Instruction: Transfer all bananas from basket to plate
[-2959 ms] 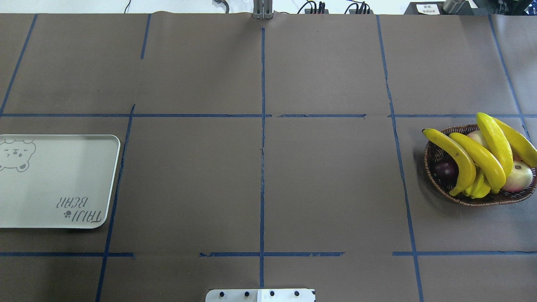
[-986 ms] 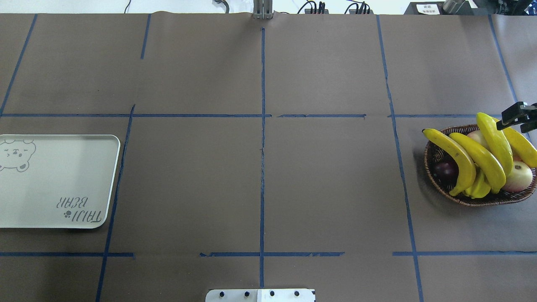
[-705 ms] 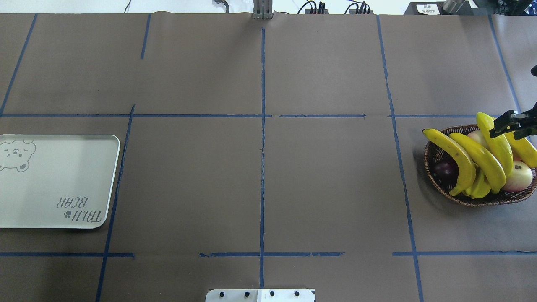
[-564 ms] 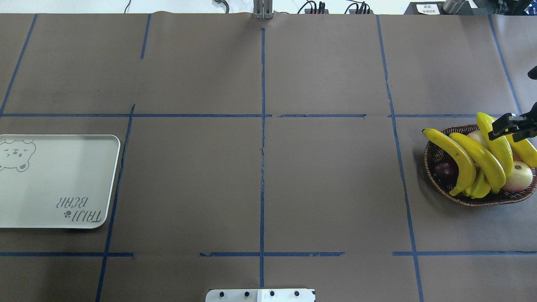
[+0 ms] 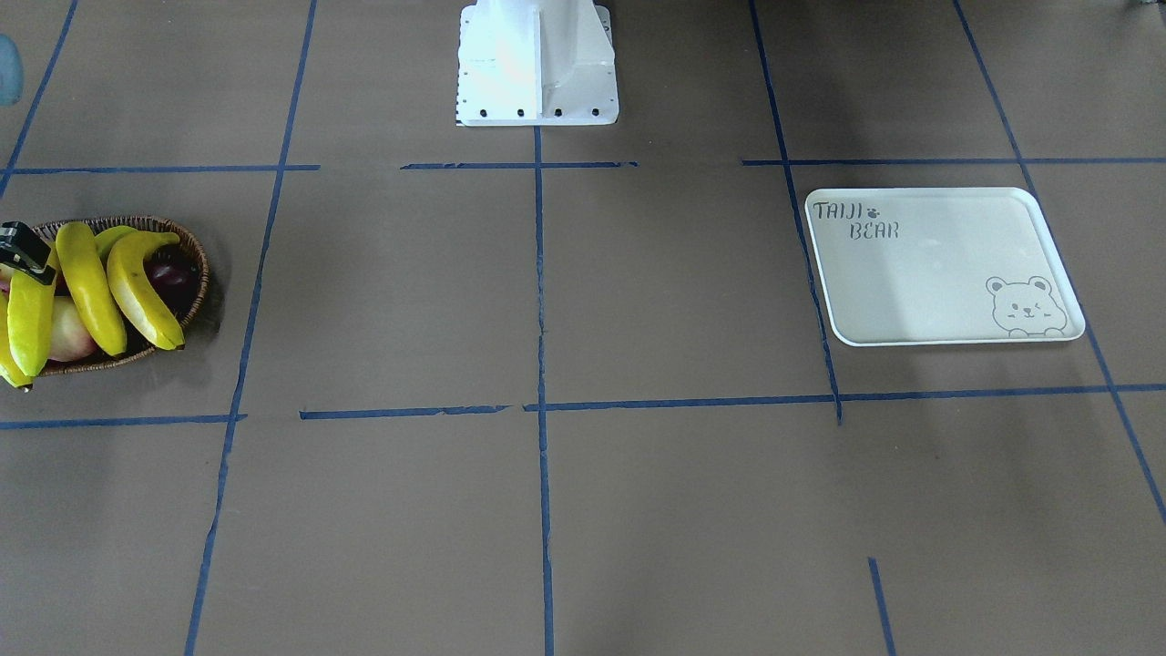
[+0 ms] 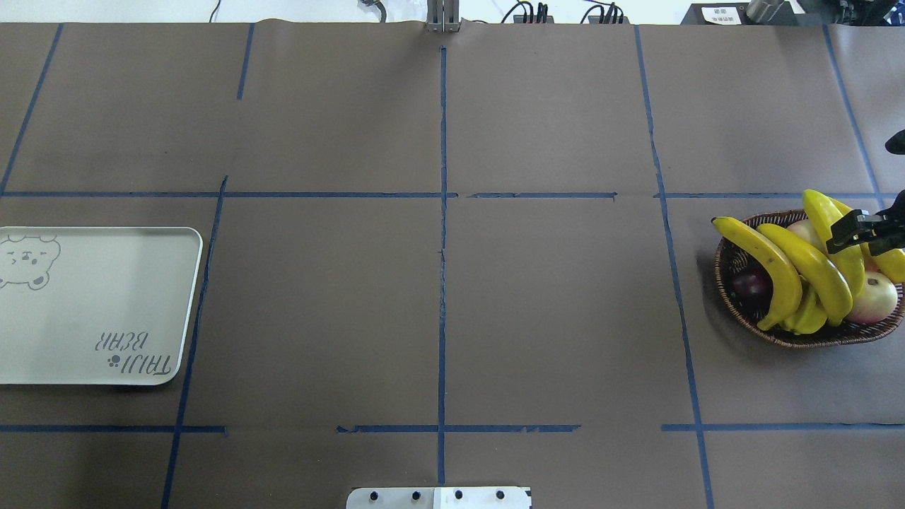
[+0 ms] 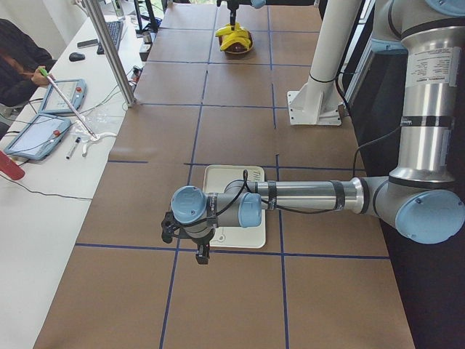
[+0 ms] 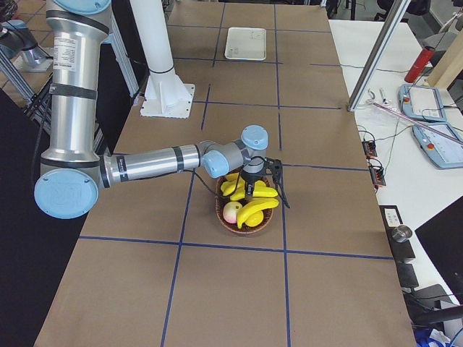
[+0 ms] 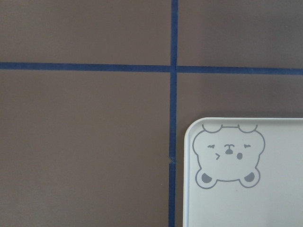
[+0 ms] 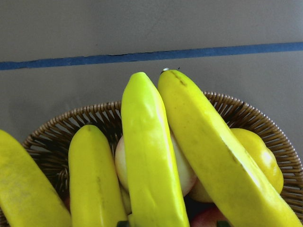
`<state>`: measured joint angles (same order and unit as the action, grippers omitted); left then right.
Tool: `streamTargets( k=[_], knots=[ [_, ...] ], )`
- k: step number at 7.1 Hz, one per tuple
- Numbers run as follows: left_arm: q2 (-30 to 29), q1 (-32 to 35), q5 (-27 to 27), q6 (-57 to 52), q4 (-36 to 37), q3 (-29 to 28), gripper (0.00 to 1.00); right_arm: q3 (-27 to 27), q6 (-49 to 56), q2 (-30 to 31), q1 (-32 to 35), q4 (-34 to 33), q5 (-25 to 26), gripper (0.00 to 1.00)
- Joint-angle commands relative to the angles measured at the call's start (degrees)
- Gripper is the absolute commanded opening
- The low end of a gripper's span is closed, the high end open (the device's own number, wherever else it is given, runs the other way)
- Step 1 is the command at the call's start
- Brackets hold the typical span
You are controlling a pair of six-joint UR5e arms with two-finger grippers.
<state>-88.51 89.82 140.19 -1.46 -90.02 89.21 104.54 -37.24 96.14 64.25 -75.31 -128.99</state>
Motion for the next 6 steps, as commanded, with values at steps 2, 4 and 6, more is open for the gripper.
streamTargets(
  k=[2,4,6],
  knots=[
    [0.0,0.0,0.0,-0.03,0.02,0.0,1.0,-0.3,-0.03,0.01,-0.97,-0.01,0.05,0.69],
    [0.0,-0.08,0.0,0.06,0.02,0.0,1.0,-0.47,0.06,0.01,-0.97,-0.01,0.05,0.69],
    [0.0,-0.08,0.0,0.06,0.02,0.0,1.0,-0.74,0.15,0.1,-0.97,-0.1,0.05,0.65]
  ],
)
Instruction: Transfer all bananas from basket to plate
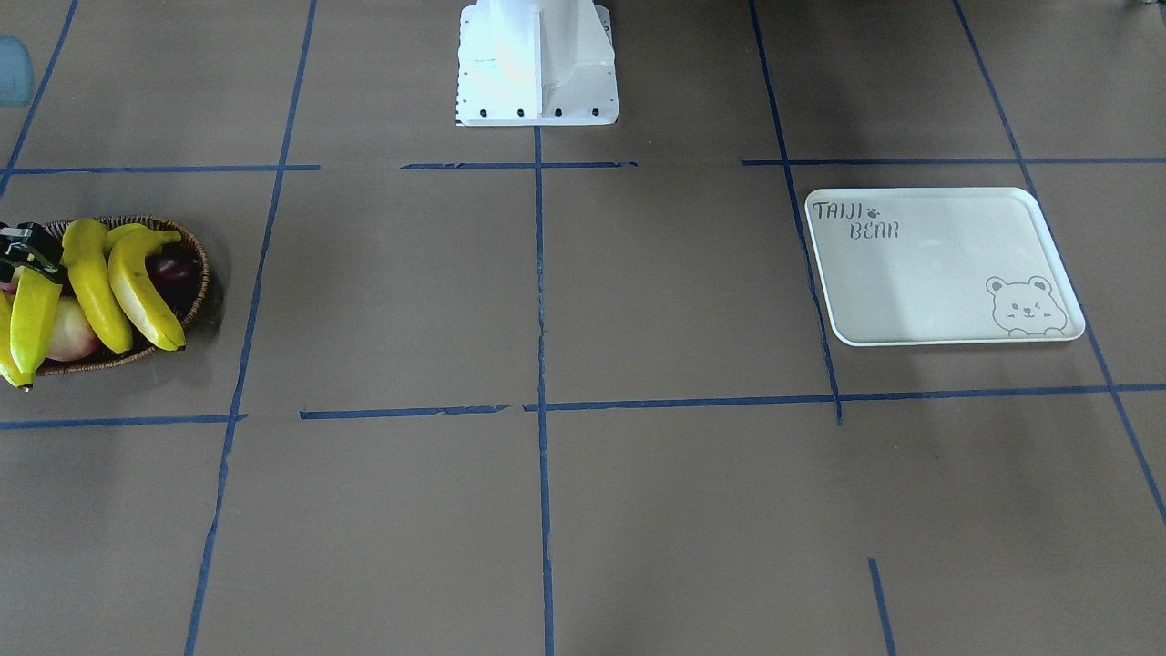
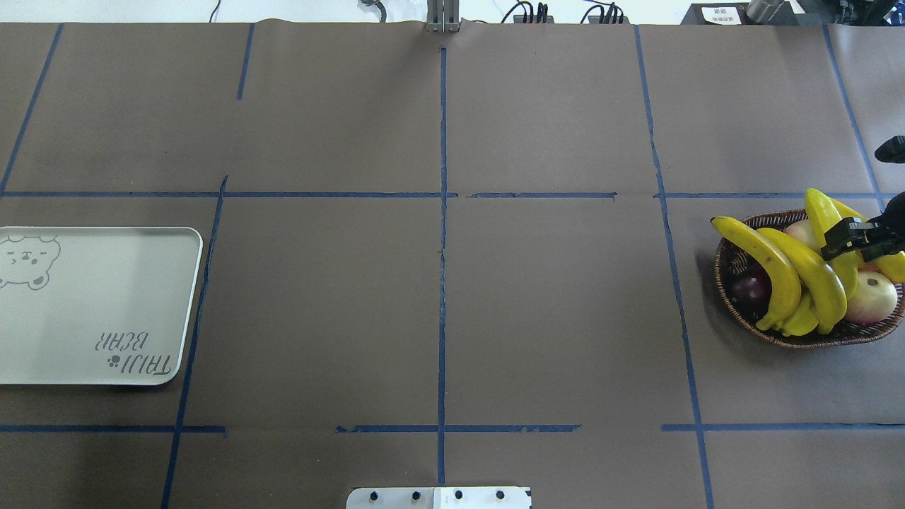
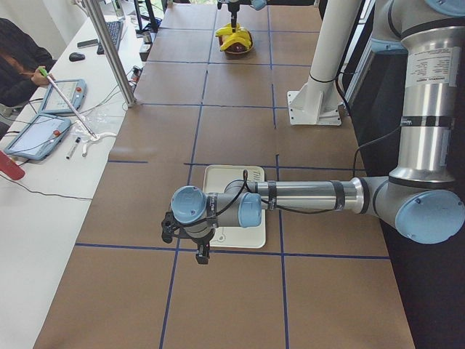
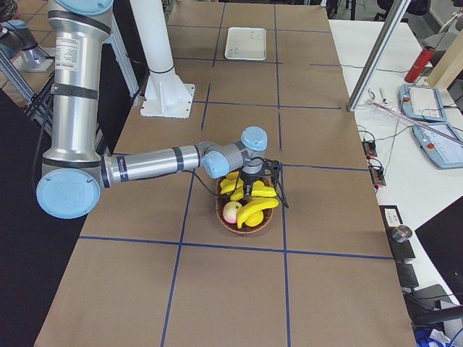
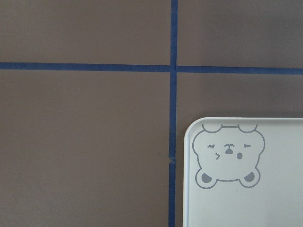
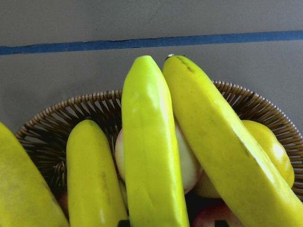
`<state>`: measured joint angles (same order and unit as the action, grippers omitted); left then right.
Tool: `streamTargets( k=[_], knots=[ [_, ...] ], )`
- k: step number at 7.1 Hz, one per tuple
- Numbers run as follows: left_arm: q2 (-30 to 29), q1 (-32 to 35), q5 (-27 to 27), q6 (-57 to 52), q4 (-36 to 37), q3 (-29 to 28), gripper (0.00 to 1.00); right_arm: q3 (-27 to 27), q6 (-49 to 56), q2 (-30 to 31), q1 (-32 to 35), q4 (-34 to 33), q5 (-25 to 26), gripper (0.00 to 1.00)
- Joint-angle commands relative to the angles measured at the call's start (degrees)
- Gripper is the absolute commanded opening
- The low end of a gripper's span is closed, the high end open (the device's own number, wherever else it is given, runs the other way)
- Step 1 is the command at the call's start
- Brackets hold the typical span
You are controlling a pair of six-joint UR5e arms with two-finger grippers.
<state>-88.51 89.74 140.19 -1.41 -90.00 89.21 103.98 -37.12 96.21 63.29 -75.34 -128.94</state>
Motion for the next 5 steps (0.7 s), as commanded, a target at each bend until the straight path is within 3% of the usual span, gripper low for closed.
streamTargets(
  k=[1,5],
  knots=[
    [0.0,0.0,0.0,0.0,0.0,0.0,1.0,-0.26,0.03,0.03,-0.01,0.02,0.0,0.65],
    [0.0,0.0,0.0,0.09,0.0,0.0,1.0,-1.05,0.03,-0.93,-0.27,-0.15,0.09,0.65]
  ],
)
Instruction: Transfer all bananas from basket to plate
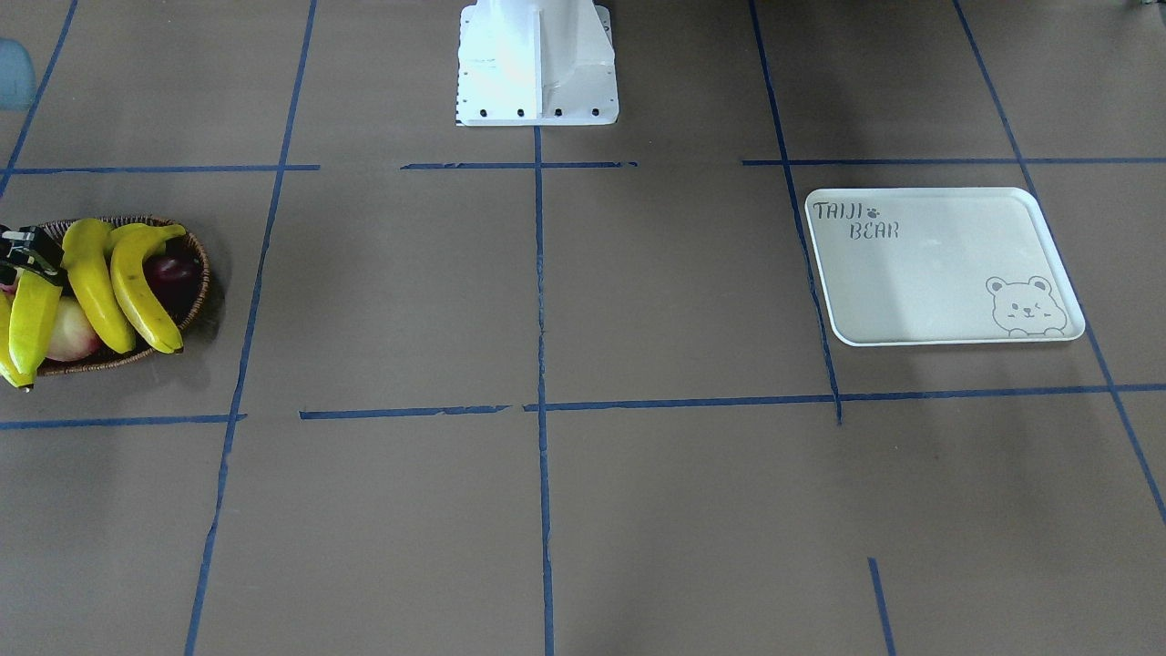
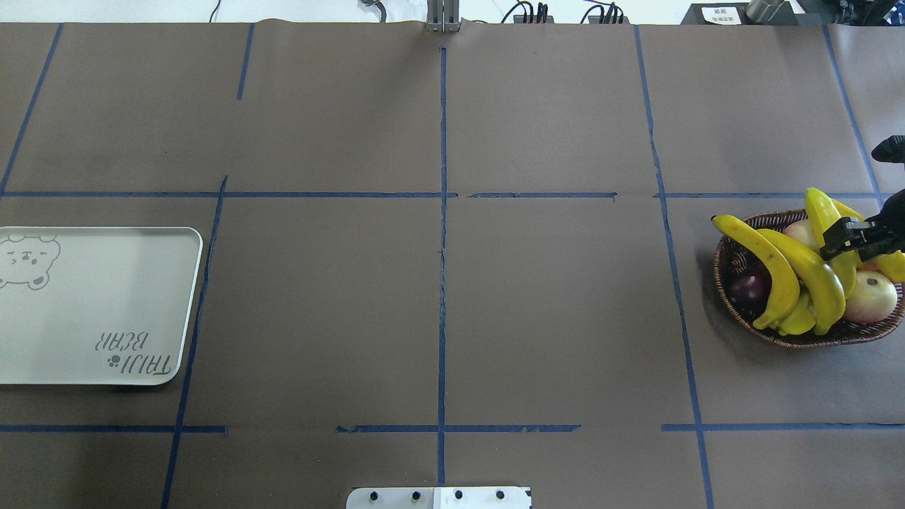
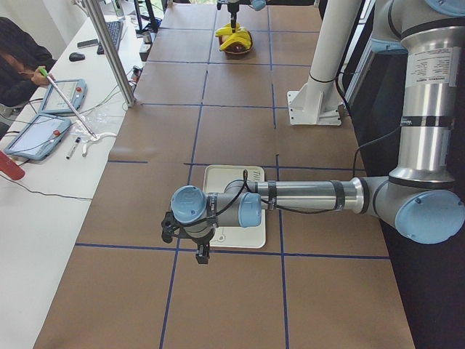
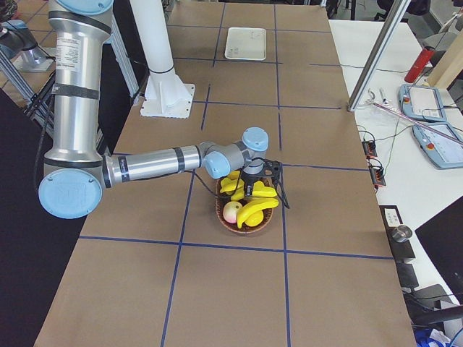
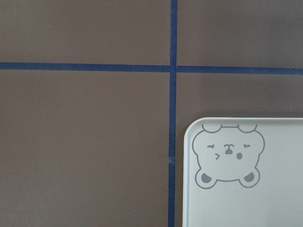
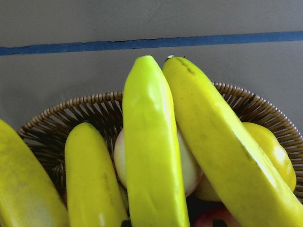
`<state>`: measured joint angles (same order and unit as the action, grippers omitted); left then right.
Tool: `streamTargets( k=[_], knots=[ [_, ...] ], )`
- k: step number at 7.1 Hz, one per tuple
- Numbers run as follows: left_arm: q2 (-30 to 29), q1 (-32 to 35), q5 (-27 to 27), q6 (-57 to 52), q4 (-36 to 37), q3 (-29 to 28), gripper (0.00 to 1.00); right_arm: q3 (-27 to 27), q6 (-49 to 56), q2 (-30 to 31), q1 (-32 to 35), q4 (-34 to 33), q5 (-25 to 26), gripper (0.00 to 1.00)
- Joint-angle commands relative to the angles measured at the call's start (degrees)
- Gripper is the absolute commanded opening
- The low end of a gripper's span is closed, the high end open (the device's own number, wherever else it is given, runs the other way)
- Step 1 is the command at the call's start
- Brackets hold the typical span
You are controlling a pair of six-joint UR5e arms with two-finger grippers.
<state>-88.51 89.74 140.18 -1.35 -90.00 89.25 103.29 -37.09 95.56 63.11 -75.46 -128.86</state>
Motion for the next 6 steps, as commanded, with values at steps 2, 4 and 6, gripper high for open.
streamTargets(
  k=[2,4,6],
  knots=[
    [0.0,0.0,0.0,0.03,0.0,0.13,1.0,-0.63,0.0,-0.37,-0.18,0.05,0.01,0.64],
    [0.0,0.09,0.0,0.12,0.0,0.31,1.0,-0.63,0.0,-0.38,-0.09,0.13,0.1,0.26],
    [0.0,0.0,0.0,0.21,0.0,0.48,1.0,-0.02,0.0,-0.2,0.08,0.14,0.1,0.08]
  ],
)
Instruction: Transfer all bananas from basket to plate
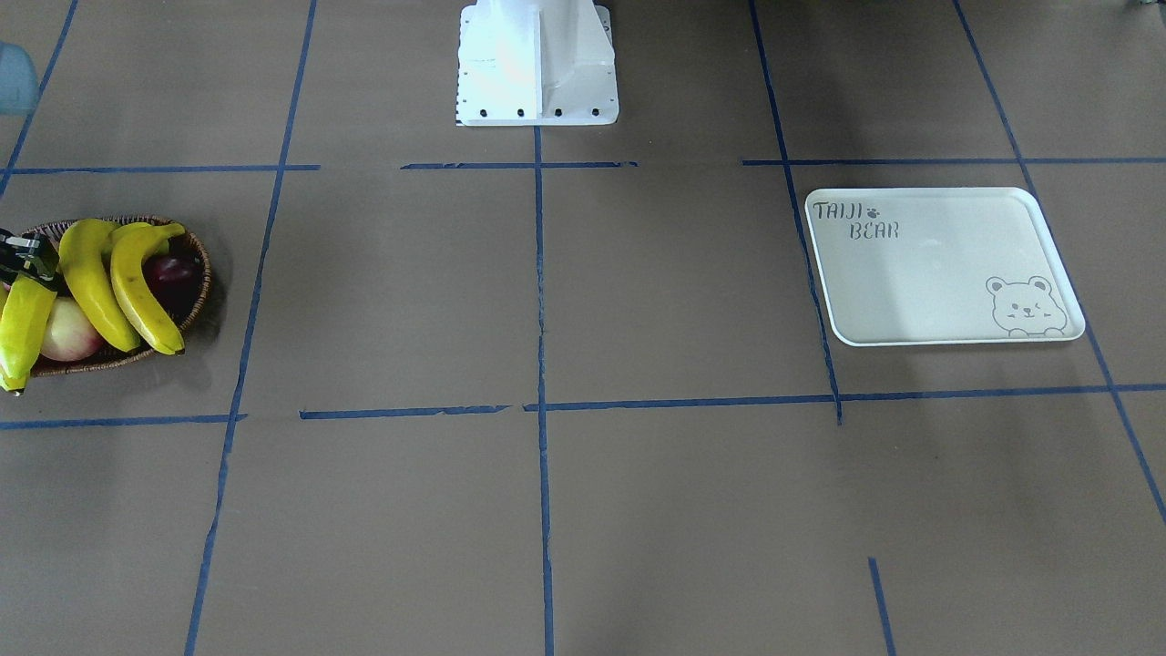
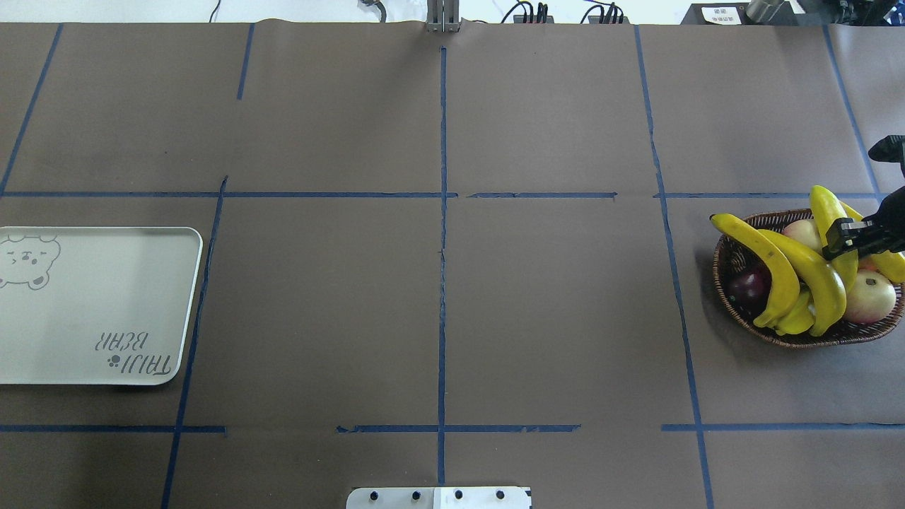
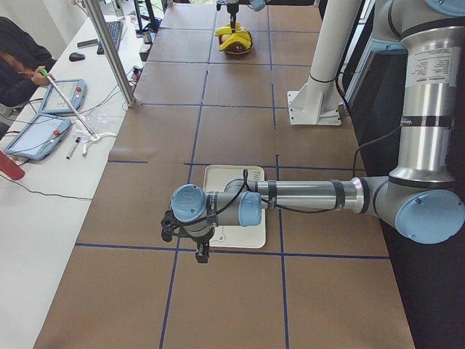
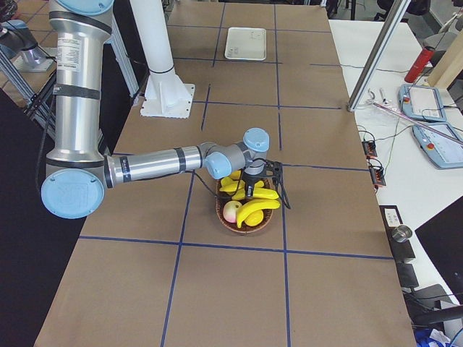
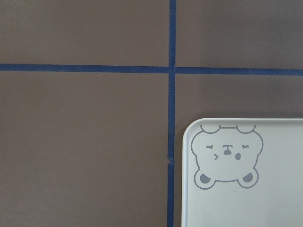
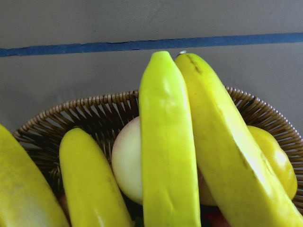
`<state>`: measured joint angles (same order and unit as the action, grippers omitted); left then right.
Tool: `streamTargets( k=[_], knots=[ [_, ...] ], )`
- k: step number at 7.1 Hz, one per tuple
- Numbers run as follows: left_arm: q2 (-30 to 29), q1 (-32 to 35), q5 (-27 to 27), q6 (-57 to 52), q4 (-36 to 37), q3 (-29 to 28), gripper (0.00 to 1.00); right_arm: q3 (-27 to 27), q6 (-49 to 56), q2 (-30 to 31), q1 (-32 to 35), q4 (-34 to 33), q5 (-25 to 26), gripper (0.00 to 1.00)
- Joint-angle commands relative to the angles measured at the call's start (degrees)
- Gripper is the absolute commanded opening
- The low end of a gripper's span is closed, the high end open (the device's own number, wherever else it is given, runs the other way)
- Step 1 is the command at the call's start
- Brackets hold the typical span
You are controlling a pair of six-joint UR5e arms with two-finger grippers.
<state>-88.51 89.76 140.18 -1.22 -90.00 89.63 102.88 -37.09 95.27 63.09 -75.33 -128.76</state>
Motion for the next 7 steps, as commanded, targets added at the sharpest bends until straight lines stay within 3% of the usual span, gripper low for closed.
streamTargets(
  k=[1,3,7],
  knots=[
    [0.0,-0.02,0.0,0.08,0.0,0.11,1.0,0.83,0.09,0.44,0.19,0.01,-0.17,0.07],
    [0.0,0.07,0.09,0.16,0.0,0.19,1.0,4.16,0.09,1.67,0.54,-0.77,-0.7,0.03],
    [0.0,0.07,0.09,0.17,0.0,0.28,1.0,5.66,0.44,2.91,3.7,-0.87,-0.79,0.01]
  ],
)
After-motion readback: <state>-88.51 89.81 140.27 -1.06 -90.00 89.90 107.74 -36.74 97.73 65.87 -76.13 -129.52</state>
